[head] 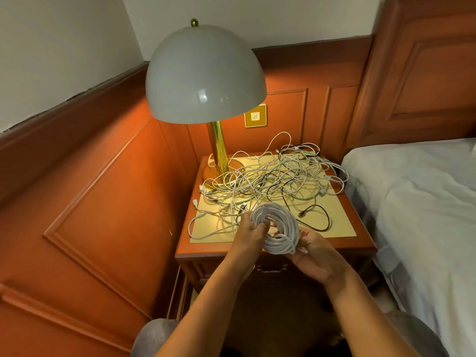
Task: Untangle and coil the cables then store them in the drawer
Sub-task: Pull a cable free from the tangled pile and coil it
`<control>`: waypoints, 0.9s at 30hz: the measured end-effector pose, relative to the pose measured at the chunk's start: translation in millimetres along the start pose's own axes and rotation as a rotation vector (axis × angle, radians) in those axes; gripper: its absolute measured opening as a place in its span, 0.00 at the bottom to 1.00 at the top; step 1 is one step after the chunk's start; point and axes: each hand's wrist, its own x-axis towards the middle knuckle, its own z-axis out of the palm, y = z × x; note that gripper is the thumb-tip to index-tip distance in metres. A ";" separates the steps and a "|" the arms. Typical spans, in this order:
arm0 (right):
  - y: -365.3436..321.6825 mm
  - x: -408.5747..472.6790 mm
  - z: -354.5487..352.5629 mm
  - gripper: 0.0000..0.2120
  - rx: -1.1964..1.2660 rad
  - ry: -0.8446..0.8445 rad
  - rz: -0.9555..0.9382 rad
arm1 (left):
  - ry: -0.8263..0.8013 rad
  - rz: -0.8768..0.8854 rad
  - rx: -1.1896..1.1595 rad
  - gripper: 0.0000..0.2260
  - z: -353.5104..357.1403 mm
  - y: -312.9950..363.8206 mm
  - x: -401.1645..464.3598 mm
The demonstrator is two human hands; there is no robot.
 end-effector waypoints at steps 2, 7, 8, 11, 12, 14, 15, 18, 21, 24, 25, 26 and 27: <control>-2.7 -1.9 -1.3 0.21 0.054 -0.016 -0.015 | 0.003 -0.003 0.020 0.06 1.3 -2.9 -0.8; -8.3 -11.9 7.3 0.29 0.077 -0.033 -0.020 | 0.056 0.013 0.203 0.08 5.7 -5.9 1.9; -6.7 -13.3 10.9 0.27 0.011 -0.007 -0.030 | 0.059 0.017 0.235 0.08 7.2 -6.0 1.8; -0.3 -15.2 18.5 0.26 -0.059 0.110 -0.068 | 0.064 0.042 0.290 0.08 11.1 -7.5 0.5; 1.3 -16.7 19.5 0.24 -0.042 0.113 -0.072 | 0.069 0.049 0.293 0.07 12.0 -8.3 -0.5; 2.1 -20.5 20.9 0.20 0.025 0.102 -0.051 | 0.083 0.065 0.279 0.07 13.5 -9.2 -2.7; 2.8 -21.3 20.5 0.19 0.060 0.108 -0.037 | 0.095 0.070 0.279 0.07 14.3 -9.6 -3.3; 8.0 -21.7 17.1 0.20 0.125 0.152 -0.040 | 0.128 0.082 0.281 0.07 17.9 -9.9 -5.4; 12.5 -22.5 18.0 0.19 0.084 0.210 -0.102 | 0.146 0.080 0.297 0.06 20.8 -9.3 -7.3; 16.6 -24.9 19.7 0.18 0.025 0.218 -0.147 | 0.152 0.076 0.292 0.06 20.9 -9.7 -6.1; 18.5 -25.7 20.5 0.18 0.032 0.221 -0.147 | 0.149 0.073 0.285 0.06 21.1 -10.0 -5.7; 20.6 -26.1 20.8 0.19 0.044 0.228 -0.142 | 0.146 0.068 0.280 0.06 21.2 -10.5 -5.4; 22.4 -26.7 21.1 0.20 0.053 0.236 -0.136 | 0.147 0.063 0.278 0.06 21.6 -11.3 -5.3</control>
